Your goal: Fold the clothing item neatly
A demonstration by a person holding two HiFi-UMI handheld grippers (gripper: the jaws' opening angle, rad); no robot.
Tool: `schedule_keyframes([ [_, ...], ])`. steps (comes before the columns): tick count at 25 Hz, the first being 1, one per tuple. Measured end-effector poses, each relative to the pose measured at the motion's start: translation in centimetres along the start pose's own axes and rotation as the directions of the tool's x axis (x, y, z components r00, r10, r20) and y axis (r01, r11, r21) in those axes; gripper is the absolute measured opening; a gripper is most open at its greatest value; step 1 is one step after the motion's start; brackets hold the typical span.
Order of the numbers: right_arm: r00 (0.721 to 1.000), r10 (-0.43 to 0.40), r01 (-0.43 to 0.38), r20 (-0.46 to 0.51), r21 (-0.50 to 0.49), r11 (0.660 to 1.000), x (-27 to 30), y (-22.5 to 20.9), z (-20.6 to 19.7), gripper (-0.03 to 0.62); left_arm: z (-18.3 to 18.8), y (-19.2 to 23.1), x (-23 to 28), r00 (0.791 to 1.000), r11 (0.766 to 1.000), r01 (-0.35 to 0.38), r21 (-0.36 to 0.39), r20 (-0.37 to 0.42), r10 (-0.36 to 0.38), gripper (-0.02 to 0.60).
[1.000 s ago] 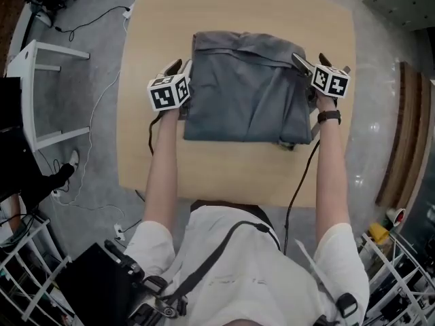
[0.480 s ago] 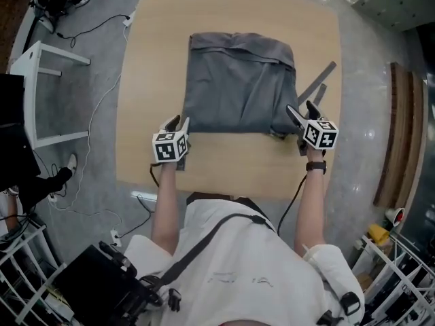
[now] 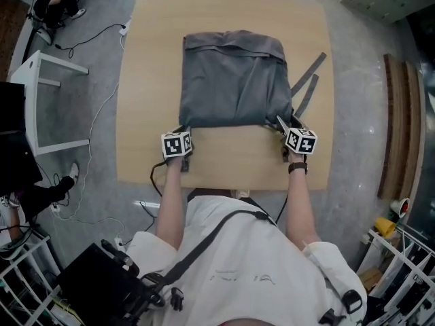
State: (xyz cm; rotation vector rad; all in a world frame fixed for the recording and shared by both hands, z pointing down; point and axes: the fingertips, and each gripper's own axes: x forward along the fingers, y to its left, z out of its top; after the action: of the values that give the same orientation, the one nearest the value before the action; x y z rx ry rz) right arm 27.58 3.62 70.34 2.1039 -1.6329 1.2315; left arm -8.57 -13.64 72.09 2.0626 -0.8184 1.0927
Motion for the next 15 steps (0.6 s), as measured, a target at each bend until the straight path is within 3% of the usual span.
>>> schedule_keyframes([
  [1,1.000,-0.007,0.006,-0.009,-0.021,1.000,0.2,0.2,-0.1,0.197,-0.2,-0.1,0.3,1.000,1.000,-0.007,0.011,-0.005,0.007,0.008],
  [2,1.000,-0.015,0.014,-0.011,-0.030,0.999,0.2,0.3,-0.1,0.101,-0.3,-0.4,0.5,1.000,1.000,0.007,0.017,-0.008,-0.007,0.006],
  [4,1.000,-0.022,0.023,0.010,-0.023,0.999,-0.5,0.1,0.0,0.047,-0.5,-0.6,0.5,0.998,0.998,0.057,-0.005,-0.003,-0.057,0.003],
  [7,0.999,-0.027,0.028,0.038,-0.037,0.999,-2.5,-0.9,-0.2,0.031,-0.2,1.8,-1.6,0.998,0.998,0.050,-0.042,0.038,-0.049,0.002],
  [11,0.999,-0.030,0.031,0.032,-0.022,0.999,-5.8,-3.1,-1.6,0.020,0.1,6.5,-5.0,0.995,0.999,-0.036,-0.039,0.088,0.039,0.002],
  [15,1.000,0.017,-0.018,-0.020,-0.046,0.999,-7.4,-2.6,-4.5,0.020,-2.3,7.7,-5.7,0.998,0.998,-0.022,-0.052,0.062,0.025,0.002],
])
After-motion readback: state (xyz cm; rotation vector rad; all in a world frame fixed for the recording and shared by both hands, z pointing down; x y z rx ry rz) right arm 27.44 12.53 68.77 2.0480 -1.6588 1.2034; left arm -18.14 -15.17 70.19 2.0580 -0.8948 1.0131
